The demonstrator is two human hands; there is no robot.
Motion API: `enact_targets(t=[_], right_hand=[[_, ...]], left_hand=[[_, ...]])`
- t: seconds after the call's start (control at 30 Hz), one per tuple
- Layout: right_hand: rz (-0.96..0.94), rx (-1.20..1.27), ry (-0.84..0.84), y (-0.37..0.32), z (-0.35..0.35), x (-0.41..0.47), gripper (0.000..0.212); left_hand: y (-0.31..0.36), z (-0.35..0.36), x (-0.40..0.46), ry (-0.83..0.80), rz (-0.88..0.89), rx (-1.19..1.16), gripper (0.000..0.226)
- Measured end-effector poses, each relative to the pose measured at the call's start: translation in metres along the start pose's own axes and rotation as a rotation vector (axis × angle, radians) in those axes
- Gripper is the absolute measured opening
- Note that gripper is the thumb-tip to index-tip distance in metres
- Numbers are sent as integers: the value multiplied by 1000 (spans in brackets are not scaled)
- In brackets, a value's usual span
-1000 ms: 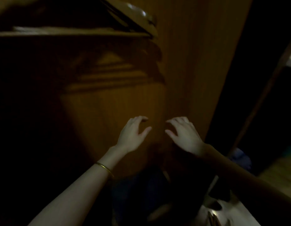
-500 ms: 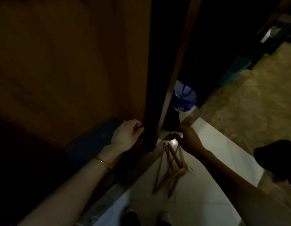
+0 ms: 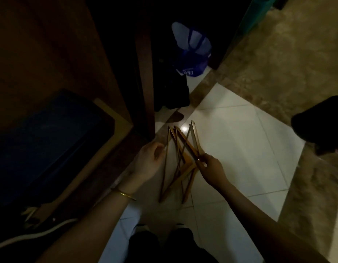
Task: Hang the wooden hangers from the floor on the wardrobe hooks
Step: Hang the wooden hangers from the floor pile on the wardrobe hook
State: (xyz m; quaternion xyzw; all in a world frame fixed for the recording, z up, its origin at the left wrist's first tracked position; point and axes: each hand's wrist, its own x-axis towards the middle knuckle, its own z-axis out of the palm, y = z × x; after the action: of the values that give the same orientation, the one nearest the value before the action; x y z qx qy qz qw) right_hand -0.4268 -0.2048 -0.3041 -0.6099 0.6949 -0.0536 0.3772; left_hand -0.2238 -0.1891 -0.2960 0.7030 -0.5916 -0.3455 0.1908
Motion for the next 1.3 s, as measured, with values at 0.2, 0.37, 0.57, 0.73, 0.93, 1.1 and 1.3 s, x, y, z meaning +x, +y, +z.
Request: enact_targets(t=[0.2,0.37,0.57,0.73,0.93,1.1,1.3], right_hand=[[159,172,37,84,101,81,30],[262,270,53,149,172,148,21],[404,348,176,198,213,195,51],[339,342,267,207,237,213,66],[400,231,326,201,252,220,70],[529,522,477,197,253,228,54],[359,564,652,185,237,224,69]], left_hand=[[-83,116,58,-79,-6,-125,21],[-151,211,107,-162,33,-121,9],[-190,271,160,-265,32,-143,11],[-214,290,187,-277,45,-159,12],[-226,294,177,-337,34,-185,19],[-228,286,172,-344,65,-169,16],[-217,271,170,-220,62,-268,32]])
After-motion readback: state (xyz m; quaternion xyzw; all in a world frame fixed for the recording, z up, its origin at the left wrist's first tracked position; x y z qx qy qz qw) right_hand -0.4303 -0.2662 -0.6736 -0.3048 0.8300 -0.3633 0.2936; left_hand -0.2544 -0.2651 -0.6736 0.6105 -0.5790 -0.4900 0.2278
